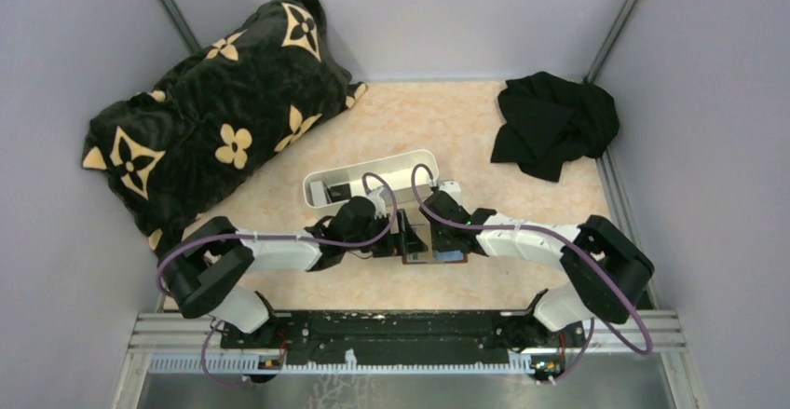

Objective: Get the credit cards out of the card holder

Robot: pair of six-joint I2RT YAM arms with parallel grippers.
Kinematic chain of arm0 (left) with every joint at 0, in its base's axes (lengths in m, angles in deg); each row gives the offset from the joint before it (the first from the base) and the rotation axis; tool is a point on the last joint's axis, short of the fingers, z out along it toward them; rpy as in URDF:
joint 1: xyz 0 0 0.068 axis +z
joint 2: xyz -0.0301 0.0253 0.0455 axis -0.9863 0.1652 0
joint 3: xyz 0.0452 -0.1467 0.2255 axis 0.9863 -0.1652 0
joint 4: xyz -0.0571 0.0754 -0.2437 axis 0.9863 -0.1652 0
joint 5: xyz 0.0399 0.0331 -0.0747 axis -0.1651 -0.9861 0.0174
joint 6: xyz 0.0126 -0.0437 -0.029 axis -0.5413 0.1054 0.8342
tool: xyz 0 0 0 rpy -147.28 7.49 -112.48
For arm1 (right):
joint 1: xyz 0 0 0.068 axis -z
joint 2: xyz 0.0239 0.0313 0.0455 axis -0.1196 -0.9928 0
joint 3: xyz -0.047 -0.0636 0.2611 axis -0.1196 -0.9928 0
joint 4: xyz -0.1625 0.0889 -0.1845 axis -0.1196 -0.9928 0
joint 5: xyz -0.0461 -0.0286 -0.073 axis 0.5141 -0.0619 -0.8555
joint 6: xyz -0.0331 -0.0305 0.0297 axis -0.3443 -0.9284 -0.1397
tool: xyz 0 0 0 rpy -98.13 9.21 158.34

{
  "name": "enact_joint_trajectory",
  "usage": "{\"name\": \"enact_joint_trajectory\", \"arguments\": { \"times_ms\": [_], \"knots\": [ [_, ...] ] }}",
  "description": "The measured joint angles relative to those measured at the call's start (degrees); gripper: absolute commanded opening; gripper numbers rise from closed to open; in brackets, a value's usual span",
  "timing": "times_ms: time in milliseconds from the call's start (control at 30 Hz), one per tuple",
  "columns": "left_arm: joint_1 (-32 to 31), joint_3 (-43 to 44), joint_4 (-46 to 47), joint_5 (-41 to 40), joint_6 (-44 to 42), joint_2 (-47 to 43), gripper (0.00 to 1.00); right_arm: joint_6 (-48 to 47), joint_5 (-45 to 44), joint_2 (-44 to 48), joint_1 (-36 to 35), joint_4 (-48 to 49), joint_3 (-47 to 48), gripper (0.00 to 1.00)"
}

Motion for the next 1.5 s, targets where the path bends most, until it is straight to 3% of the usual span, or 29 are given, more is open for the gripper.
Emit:
{"name": "enact_joint_trajectory", "arguments": {
  "times_ms": [300,800,900,1133,1333,1500],
  "knots": [
    [0.0,0.0,-4.8,-0.1,-1.0,-8.5,0.96,0.6,1.7,-1.9,0.0,3.1,-1.0,0.0],
    [0.0,0.0,-3.6,0.1,-0.9,-2.1,0.94,1.0,4.8,-2.0,0.0,5.1,-1.5,0.0],
    [0.0,0.0,-3.3,0.1,-0.9,-1.6,0.85,1.2,5.3,-1.8,0.0,6.2,-2.1,0.0],
    [0.0,-0.6,-2.0,0.1,-0.7,-1.4,0.83,2.3,6.6,-0.4,0.8,9.2,-4.4,0.0],
    [0.0,-1.6,0.1,0.1,-0.7,-1.4,0.72,2.8,7.5,0.1,1.4,10.1,-5.2,0.0],
    [0.3,-1.9,1.9,0.6,-0.3,-1.4,0.68,3.0,7.5,0.4,1.4,10.7,-5.7,0.0]
  ]
}}
